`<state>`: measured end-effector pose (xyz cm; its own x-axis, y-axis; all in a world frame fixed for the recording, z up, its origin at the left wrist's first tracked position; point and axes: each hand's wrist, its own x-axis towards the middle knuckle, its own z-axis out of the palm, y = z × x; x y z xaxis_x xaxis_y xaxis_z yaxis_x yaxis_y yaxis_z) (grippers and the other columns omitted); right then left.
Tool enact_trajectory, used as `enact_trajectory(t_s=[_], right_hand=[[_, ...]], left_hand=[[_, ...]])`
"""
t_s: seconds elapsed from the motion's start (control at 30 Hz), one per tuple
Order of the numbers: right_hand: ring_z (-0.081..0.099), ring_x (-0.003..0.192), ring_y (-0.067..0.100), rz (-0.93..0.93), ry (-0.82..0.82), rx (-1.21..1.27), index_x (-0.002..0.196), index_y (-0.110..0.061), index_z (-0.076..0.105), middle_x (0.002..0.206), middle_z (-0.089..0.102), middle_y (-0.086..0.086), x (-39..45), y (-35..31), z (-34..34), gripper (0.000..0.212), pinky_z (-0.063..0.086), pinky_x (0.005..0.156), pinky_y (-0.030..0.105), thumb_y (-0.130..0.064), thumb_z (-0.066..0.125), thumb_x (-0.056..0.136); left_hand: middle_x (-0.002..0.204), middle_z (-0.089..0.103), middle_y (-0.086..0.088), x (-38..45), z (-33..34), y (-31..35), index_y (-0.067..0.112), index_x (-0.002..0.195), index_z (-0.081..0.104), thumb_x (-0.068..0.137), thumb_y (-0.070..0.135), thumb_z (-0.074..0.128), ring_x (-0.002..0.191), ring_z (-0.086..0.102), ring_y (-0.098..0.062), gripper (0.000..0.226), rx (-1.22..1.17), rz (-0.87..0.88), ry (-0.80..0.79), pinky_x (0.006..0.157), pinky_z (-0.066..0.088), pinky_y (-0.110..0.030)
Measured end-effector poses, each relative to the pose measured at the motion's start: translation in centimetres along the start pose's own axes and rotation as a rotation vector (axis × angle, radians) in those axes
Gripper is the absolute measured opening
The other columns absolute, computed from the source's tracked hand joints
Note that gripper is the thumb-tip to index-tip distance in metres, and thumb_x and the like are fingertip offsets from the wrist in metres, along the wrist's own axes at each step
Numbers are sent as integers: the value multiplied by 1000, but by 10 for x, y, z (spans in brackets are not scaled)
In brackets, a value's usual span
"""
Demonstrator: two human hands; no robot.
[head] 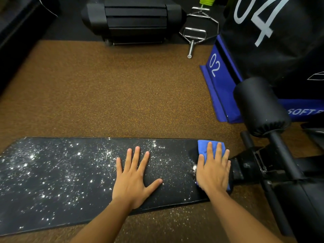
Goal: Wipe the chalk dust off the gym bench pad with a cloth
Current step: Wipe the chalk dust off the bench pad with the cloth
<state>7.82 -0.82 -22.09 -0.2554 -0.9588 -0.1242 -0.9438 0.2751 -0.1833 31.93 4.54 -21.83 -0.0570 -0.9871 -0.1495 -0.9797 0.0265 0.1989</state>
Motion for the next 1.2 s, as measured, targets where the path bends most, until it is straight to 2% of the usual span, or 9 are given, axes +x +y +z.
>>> enact_trajectory(t_s=[0.13,0.27,0.43,0.53,0.67,0.77,0.9,1.1,1.2], right_hand=[[-6,144,36,-70,-11,-35,151,-15,8,160,0,9,11,-15,-2,61,4,117,48,-41,24,99],[-13,144,29,-274,-58,-41,151,-14,3,160,-6,4,1,-37,1,62,-5,116,42,-41,11,96],[-8,145,26,-412,-76,-31,151,-12,10,159,1,2,-39,-20,6,66,0,117,42,-42,10,91],[-6,145,25,-381,-66,-30,150,-13,10,159,2,2,-49,2,5,64,5,117,43,-41,14,93],[-1,145,28,-255,-39,-52,150,-10,13,159,4,5,-41,18,1,64,5,117,43,-41,13,94],[-4,145,29,-134,-34,-6,150,-10,10,160,1,6,-25,23,-5,59,7,117,43,-36,24,99],[-2,145,32,-82,-30,28,151,-11,10,160,1,8,-6,22,-9,60,9,117,43,-34,32,99],[2,145,31,-34,-89,119,151,-13,11,160,6,8,33,21,-17,58,13,116,44,-34,30,100],[4,144,34,-130,-85,21,150,-10,15,159,11,11,46,14,-11,62,7,117,45,-42,17,97]], left_hand=[[158,-16,1,0,2,-4,33,149,-7,82,82,13,142,-24,-19,86,-30,9,30,114,-9,-53],[159,-10,3,2,6,-8,30,151,0,88,72,13,143,-20,-15,76,-76,-7,59,116,-6,-50],[159,-8,3,0,7,-9,28,151,2,88,71,14,144,-18,-14,77,-87,-12,68,116,-9,-46],[159,-6,2,0,7,-8,27,151,5,88,72,15,144,-17,-16,78,-91,-13,75,116,-8,-47],[159,-9,2,-2,7,-9,28,151,1,88,72,14,143,-20,-17,78,-69,-14,64,116,-8,-47],[159,-12,1,-2,7,-8,28,151,-1,88,72,14,143,-22,-17,78,-67,-14,59,116,-8,-47],[158,-14,1,-1,6,-7,27,151,-2,89,71,13,142,-23,-17,78,-61,-20,50,116,-7,-48],[158,-15,1,-1,6,-6,26,151,-2,89,72,12,142,-24,-17,78,-52,-20,45,116,-9,-48],[158,-15,0,0,6,-5,26,151,-2,88,72,11,142,-24,-17,79,-48,-21,41,116,-8,-48]])
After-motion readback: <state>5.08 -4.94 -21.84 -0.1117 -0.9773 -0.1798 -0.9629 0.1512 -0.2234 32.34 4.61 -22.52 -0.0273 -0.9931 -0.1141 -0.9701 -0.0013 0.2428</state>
